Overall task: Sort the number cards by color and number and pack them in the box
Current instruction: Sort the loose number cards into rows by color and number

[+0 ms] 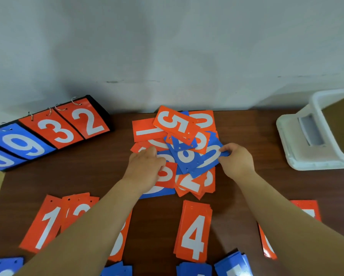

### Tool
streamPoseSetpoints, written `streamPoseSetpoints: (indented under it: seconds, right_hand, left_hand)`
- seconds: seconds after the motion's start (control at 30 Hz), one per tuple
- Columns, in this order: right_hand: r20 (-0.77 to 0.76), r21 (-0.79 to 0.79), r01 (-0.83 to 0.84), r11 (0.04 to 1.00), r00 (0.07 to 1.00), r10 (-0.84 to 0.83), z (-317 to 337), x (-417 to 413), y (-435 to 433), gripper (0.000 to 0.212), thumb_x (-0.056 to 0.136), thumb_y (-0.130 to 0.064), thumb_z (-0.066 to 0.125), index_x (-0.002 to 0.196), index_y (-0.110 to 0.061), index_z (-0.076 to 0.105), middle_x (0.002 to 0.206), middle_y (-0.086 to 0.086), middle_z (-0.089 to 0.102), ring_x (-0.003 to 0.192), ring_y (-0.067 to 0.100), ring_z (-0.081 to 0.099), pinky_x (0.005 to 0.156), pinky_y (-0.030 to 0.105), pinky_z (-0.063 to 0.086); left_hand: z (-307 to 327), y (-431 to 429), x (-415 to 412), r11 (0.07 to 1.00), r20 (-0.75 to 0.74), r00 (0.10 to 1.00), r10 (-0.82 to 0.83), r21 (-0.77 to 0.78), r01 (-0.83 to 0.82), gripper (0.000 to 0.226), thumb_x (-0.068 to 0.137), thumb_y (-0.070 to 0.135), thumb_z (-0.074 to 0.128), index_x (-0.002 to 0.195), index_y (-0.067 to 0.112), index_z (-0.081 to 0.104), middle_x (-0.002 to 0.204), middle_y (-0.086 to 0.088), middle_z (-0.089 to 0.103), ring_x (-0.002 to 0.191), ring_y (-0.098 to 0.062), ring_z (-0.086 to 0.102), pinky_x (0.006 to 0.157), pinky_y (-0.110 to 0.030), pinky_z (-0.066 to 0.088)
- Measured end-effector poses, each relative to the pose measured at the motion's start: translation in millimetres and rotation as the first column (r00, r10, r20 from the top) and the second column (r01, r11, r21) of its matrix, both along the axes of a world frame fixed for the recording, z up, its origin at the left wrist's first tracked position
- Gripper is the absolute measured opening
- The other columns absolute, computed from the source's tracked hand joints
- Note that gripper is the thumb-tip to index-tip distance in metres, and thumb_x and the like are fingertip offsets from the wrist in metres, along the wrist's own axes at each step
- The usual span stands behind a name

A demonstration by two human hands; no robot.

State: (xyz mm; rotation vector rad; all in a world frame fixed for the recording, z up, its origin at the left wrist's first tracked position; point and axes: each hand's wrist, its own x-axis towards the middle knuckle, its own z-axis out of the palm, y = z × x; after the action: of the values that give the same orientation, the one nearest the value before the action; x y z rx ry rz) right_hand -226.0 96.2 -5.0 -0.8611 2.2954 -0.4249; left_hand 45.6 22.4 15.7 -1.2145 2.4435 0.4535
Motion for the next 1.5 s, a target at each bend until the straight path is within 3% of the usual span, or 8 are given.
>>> streamPoseSetpoints:
  seconds: [0.23, 0.37, 0.53, 0.67, 0.83, 1.1, 1.33, 1.5]
  right_hand:
    - [0.095, -0.181, 0.180, 0.967, 0.982, -0.165, 47.3, -15.1, 59.7, 0.024, 0.092, -0.011, 0.060, 0.106, -0.029, 0.066, 0.093, -0.007, 0.068, 0.068, 0.013, 0.064, 0.052, 0.025, 0.045]
    - [0.196, -0.316, 0.306, 0.898, 0.947, -0.254, 82.8, -14.2, 107.9, 0.024, 0.088, -0.010, 0.062, 0.098, -0.031, 0.066, 0.089, -0.001, 0.071, 0.063, 0.021, 0.064, 0.060, 0.036, 0.053]
    - [0.541, -0.369, 0.506, 0.780, 0.799, -0.263, 123.8, 4.7, 178.7, 0.033, 0.088, 0.007, 0.062, 0.104, -0.022, 0.065, 0.097, 0.006, 0.073, 0.079, 0.024, 0.076, 0.074, 0.041, 0.059]
    - [0.632, -0.372, 0.485, 0.792, 0.757, -0.167, 136.8, 22.5, 237.7, 0.030, 0.087, 0.004, 0.071, 0.101, -0.022, 0.067, 0.095, 0.009, 0.071, 0.073, 0.022, 0.074, 0.077, 0.046, 0.059]
    - [0.476, -0.458, 0.298, 0.838, 0.878, -0.051, 144.4, 31.4, 301.5, 0.018, 0.087, -0.016, 0.078, 0.096, -0.031, 0.072, 0.078, 0.004, 0.057, 0.058, 0.013, 0.050, 0.055, 0.031, 0.042]
    - [0.359, -0.454, -0.073, 0.888, 0.897, 0.257, 151.9, 54.1, 358.6, 0.015, 0.091, -0.023, 0.076, 0.096, -0.035, 0.067, 0.075, 0.001, 0.060, 0.052, 0.004, 0.051, 0.046, 0.017, 0.040]
    - [0.343, -0.465, -0.177, 0.867, 0.867, 0.361, 159.2, 80.1, 354.9, 0.020, 0.089, -0.019, 0.077, 0.100, -0.032, 0.067, 0.097, -0.015, 0.066, 0.080, 0.003, 0.062, 0.063, 0.013, 0.046]
    - [0.364, -0.457, -0.322, 0.829, 0.783, 0.505, 157.2, 114.8, 337.0, 0.017, 0.086, -0.013, 0.077, 0.090, -0.028, 0.072, 0.087, -0.005, 0.064, 0.057, 0.001, 0.051, 0.054, 0.015, 0.041]
  left_hand:
    - [26.5, 29.3, 18.1, 0.909, -0.056, 0.918, 0.393, 0.175, -0.379, 0.030, 0.100, 0.025, 0.060, 0.128, 0.037, 0.063, 0.132, 0.000, 0.059, 0.112, -0.019, 0.059, 0.090, -0.031, 0.055]
    - [66.2, 78.1, 28.9, 0.667, -0.343, 0.576, 0.742, 0.291, -0.686, 0.034, 0.098, 0.027, 0.065, 0.131, 0.034, 0.064, 0.142, 0.000, 0.057, 0.118, -0.020, 0.059, 0.088, -0.034, 0.058]
    - [109.5, 176.1, 14.0, 0.478, -0.528, 0.167, 0.833, 0.532, -0.699, 0.037, 0.100, 0.018, 0.064, 0.133, 0.035, 0.064, 0.138, 0.007, 0.056, 0.105, -0.011, 0.063, 0.064, -0.013, 0.051]
    - [123.1, 256.2, -8.1, 0.482, -0.559, 0.126, 0.820, 0.555, -0.678, 0.046, 0.098, 0.021, 0.066, 0.138, 0.040, 0.058, 0.147, 0.006, 0.053, 0.129, -0.016, 0.055, 0.083, -0.018, 0.053]
    - [135.5, 324.2, -42.7, 0.497, -0.605, 0.014, 0.796, 0.641, -0.585, 0.052, 0.095, 0.022, 0.070, 0.141, 0.040, 0.054, 0.141, 0.011, 0.054, 0.124, -0.011, 0.055, 0.074, -0.012, 0.051]
    - [146.1, 380.0, -43.1, 0.456, -0.704, -0.117, 0.701, 0.568, -0.685, 0.063, 0.093, 0.021, 0.074, 0.147, 0.039, 0.046, 0.144, 0.016, 0.050, 0.133, -0.010, 0.049, 0.102, -0.040, 0.054]
    - [144.5, 389.7, 5.4, 0.524, -0.708, -0.038, 0.705, 0.557, -0.644, 0.059, 0.089, 0.013, 0.076, 0.133, 0.047, 0.056, 0.135, 0.016, 0.059, 0.123, -0.011, 0.060, 0.076, -0.019, 0.060]
    - [145.5, 385.5, 38.1, 0.600, -0.734, 0.032, 0.679, 0.529, -0.600, 0.054, 0.087, 0.019, 0.079, 0.124, 0.050, 0.055, 0.121, 0.029, 0.054, 0.108, 0.008, 0.057, 0.072, -0.007, 0.052]
